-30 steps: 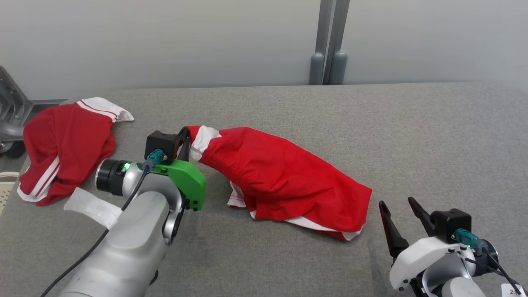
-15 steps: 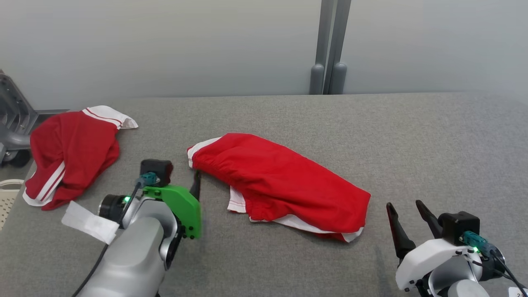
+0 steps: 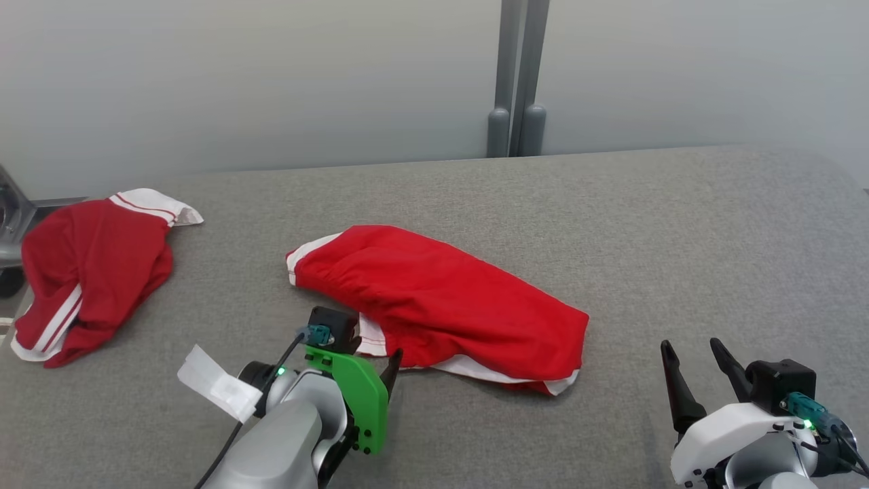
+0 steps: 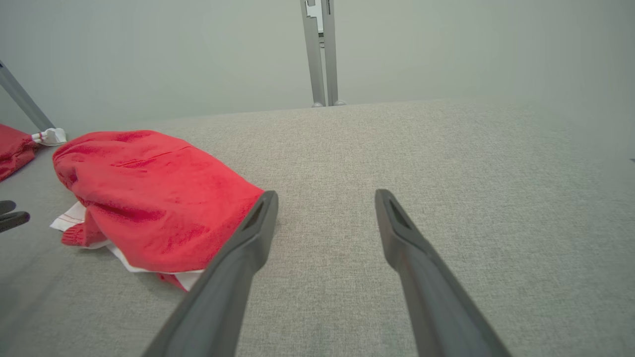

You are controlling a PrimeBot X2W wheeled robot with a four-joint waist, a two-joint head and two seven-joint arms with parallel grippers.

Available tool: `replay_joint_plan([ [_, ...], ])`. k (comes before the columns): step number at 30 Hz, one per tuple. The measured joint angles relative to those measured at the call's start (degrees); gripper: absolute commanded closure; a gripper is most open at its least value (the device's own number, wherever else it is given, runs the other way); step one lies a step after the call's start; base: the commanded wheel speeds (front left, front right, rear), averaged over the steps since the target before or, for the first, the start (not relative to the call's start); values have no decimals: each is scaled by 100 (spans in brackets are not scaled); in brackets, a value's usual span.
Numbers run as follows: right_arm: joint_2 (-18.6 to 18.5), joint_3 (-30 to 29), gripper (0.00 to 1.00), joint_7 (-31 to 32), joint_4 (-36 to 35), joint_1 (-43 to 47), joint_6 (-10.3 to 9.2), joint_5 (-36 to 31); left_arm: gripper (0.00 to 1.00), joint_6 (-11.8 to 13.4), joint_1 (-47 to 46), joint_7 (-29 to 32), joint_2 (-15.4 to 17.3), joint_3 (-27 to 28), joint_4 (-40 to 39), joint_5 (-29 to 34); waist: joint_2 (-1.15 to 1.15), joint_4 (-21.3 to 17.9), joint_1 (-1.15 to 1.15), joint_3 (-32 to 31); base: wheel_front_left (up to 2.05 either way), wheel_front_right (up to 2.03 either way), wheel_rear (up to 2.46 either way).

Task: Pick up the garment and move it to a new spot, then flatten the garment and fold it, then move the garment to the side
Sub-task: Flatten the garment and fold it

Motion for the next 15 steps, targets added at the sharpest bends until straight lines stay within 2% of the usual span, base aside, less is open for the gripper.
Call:
replay_joint_plan([
  [6,0,44,0,34,-69,-4,0,-8,0,-21,95,332,-71,-87,0,-130,0,-322,0,94,0,0,0],
  [15,-2,69,0,31,-83,-31,0,-3,0,162,87,560,-98,-67,152,-278,0,-741,0,314,0,0,0],
])
